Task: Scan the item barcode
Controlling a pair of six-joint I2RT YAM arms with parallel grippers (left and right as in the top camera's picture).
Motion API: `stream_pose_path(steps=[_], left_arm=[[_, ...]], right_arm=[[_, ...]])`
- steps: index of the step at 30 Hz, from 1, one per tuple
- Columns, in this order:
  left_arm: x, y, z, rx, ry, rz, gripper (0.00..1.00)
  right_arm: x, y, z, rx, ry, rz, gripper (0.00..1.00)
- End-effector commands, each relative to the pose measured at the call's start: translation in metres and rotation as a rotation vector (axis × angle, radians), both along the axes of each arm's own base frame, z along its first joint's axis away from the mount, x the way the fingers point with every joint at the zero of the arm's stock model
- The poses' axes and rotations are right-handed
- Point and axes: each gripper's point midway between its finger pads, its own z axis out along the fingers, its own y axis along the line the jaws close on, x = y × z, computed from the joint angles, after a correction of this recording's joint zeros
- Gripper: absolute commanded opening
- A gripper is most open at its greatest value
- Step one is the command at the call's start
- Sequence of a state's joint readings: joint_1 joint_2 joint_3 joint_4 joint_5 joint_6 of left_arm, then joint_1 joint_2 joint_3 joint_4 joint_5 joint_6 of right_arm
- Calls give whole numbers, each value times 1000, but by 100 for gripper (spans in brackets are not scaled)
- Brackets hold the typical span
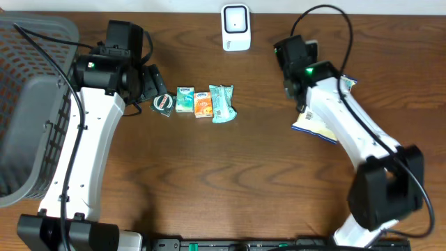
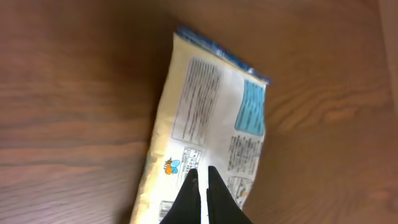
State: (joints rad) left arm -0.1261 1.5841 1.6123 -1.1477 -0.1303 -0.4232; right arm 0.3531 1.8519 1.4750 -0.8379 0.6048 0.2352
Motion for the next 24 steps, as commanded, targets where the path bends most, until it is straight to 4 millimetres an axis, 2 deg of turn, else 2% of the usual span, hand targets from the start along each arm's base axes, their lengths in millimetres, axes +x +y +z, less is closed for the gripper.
stream_pose_path(steps=[1, 3, 4, 5, 6, 10, 15, 20, 22, 24], left_arm=[[1, 2, 2, 4, -5, 16, 98], [1, 2, 2, 4, -5, 16, 98], [1, 2, 2, 4, -5, 16, 98], [1, 2, 2, 4, -5, 16, 98], [1, 2, 2, 4, -5, 16, 98], [1, 2, 2, 4, -5, 16, 98], [1, 2, 2, 4, -5, 16, 98], [1, 2, 2, 4, -5, 16, 98], [1, 2, 2, 4, -5, 16, 98], [1, 2, 2, 4, -5, 16, 98]], right_arm=[[-2, -6, -7, 27, -15, -71, 19], [2, -7, -2, 97, -26, -77, 52], [5, -11, 0, 141, -30, -86, 74], [6, -13, 2, 166, -31, -91, 77], [7, -19, 3, 220, -29, -104, 88], [8, -40, -4, 492, 32, -94, 99], [5, -60, -12, 822, 84, 19, 99], [-1, -93, -29, 979, 97, -39, 99], [-1, -94, -40, 1032, 114, -43, 99], [-1, -87, -52, 1076, 142, 2, 99]])
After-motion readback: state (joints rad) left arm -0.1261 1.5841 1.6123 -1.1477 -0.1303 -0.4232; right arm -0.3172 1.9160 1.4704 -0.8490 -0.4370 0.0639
